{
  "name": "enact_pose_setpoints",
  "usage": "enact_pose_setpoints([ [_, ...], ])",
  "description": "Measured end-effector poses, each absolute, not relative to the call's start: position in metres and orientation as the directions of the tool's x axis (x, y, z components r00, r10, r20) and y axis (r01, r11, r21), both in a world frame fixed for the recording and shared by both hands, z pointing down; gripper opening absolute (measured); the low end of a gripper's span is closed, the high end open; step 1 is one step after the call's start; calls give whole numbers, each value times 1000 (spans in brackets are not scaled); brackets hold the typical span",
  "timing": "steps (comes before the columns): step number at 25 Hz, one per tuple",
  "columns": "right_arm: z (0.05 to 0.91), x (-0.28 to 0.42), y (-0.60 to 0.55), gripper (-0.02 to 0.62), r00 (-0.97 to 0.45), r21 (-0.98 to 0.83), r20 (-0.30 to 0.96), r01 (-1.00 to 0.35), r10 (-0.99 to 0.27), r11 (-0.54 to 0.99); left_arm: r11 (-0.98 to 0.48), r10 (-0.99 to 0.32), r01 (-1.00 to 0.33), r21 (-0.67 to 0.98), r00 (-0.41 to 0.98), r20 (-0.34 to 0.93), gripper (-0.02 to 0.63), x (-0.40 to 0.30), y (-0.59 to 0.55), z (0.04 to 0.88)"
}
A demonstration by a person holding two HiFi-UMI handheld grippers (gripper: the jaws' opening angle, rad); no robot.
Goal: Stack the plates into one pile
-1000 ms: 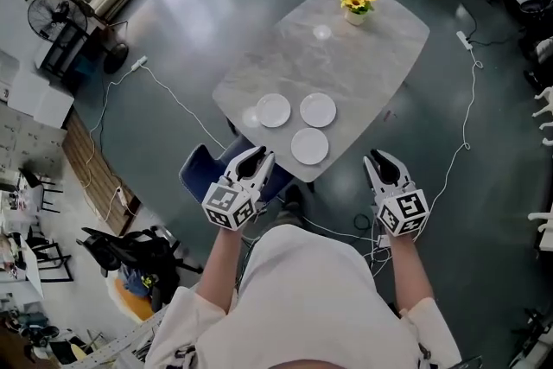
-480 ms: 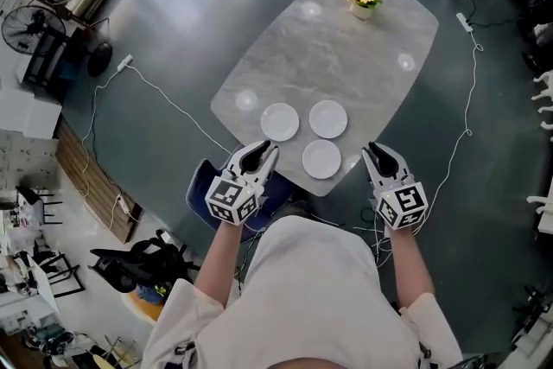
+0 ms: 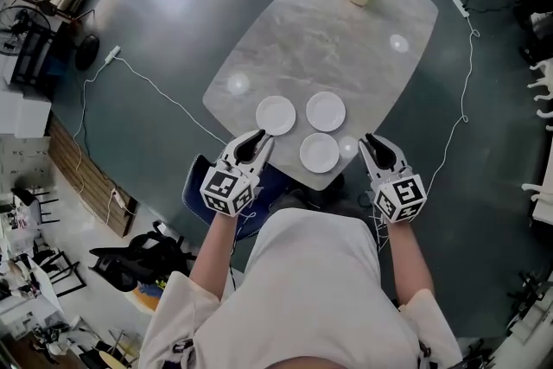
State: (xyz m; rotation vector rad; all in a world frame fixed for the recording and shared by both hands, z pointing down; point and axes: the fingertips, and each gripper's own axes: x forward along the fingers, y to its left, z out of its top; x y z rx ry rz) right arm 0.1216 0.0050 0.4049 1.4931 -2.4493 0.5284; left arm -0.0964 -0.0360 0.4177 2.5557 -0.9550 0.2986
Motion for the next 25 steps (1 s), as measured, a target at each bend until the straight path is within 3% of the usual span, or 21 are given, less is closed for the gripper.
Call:
enact_pose_setpoints([
  [15,445,124,-21,95,-616,-230,421,-782,-665,579,-526,-689,-786,325,618,379,92,-81,-15,461],
  [25,502,85,-51,95,-696,-278,480,-699,-535,659,-442,-706,-833,333,552,443,92,-98,-29,516],
])
